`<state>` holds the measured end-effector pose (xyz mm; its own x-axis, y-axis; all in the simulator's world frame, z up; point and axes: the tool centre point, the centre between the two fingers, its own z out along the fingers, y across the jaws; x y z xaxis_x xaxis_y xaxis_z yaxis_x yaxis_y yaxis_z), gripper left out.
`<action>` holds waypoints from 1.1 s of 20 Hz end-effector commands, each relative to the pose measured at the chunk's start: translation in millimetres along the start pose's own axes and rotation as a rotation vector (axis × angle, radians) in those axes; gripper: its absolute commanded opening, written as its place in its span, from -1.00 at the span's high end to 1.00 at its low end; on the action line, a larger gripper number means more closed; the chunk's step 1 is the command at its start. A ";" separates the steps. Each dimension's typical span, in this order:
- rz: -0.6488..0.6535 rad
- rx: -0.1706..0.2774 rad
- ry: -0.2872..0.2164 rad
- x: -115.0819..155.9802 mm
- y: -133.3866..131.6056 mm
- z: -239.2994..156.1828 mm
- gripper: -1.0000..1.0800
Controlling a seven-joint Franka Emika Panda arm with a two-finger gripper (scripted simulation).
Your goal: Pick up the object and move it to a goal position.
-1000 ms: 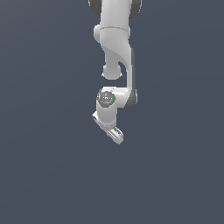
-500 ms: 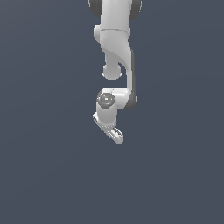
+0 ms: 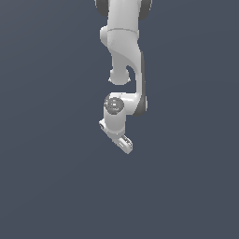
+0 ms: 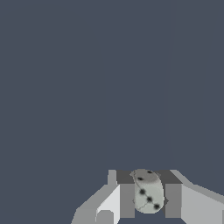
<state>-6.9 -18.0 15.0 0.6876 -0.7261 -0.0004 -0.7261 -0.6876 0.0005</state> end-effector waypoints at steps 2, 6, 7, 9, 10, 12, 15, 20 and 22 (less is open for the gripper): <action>-0.001 0.001 0.000 -6.9 -4.8 -11.1 1.00; -0.001 0.001 0.000 -20.3 -13.2 -32.6 1.00; -0.001 0.001 0.000 -24.6 -15.9 -39.5 1.00; -0.001 0.001 0.000 -34.3 -22.1 -55.2 1.00; -0.001 0.001 0.000 -39.6 -25.6 -64.0 1.00; -0.001 0.001 0.000 -51.0 -33.1 -82.8 1.00; 0.000 0.000 0.001 -66.8 -43.9 -109.3 1.00; -0.001 0.000 0.001 -87.7 -59.1 -145.4 1.00; -0.001 0.000 0.001 -93.7 -63.7 -155.9 1.00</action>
<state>-23.7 88.1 162.5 0.6889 -0.7249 0.0011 -0.7249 -0.6889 -0.0011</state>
